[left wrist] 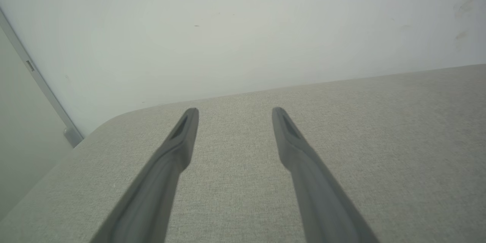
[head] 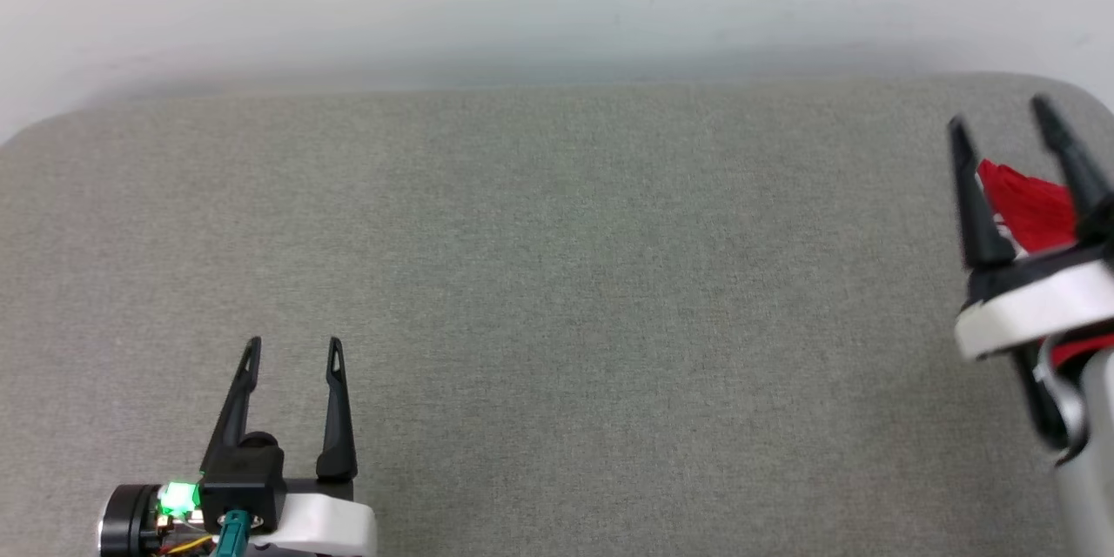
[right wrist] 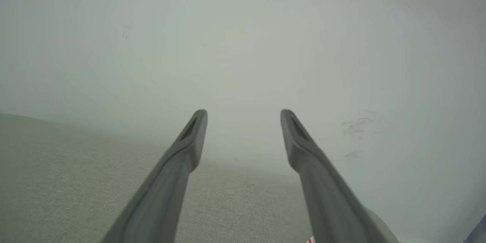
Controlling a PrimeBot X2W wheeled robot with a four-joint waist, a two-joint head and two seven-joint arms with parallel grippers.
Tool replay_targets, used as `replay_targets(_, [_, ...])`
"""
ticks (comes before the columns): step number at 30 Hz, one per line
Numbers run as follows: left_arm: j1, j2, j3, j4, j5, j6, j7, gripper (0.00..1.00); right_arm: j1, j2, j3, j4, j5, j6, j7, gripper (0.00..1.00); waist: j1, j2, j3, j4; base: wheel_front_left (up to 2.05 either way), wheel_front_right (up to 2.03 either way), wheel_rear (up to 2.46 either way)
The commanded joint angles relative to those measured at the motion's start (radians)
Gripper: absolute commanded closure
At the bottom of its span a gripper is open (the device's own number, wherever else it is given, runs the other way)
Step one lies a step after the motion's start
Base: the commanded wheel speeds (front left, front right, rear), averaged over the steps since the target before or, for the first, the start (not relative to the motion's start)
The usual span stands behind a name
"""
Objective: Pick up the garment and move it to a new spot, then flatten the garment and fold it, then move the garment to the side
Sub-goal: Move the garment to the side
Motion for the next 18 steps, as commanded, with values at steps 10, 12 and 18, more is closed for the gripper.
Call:
replay_targets(10, [0.055,-0.019,0.009,0.031,0.000,-0.027,-0.002,0.00,0.268,0.150,-0.035,-0.061,-0.023,-0.002,-0.024,0.00,0.0002,0.0000,-0.084,0.033,0.00,0.00,0.00])
replay_targets(12, [0.067,-0.020,0.013,0.028,-0.001,-0.031,-0.002,0.00,0.306,0.162,-0.043,-0.074,-0.025,-0.002,-0.025,0.00,0.0002,0.0000,-0.093,0.035,0.00,0.00,0.00])
replay_targets(18, [0.090,-0.026,0.018,0.034,0.001,-0.042,-0.002,0.00,0.408,0.196,-0.070,-0.116,-0.028,-0.001,-0.025,0.00,0.0002,0.0000,-0.115,0.040,0.00,0.00,0.00])
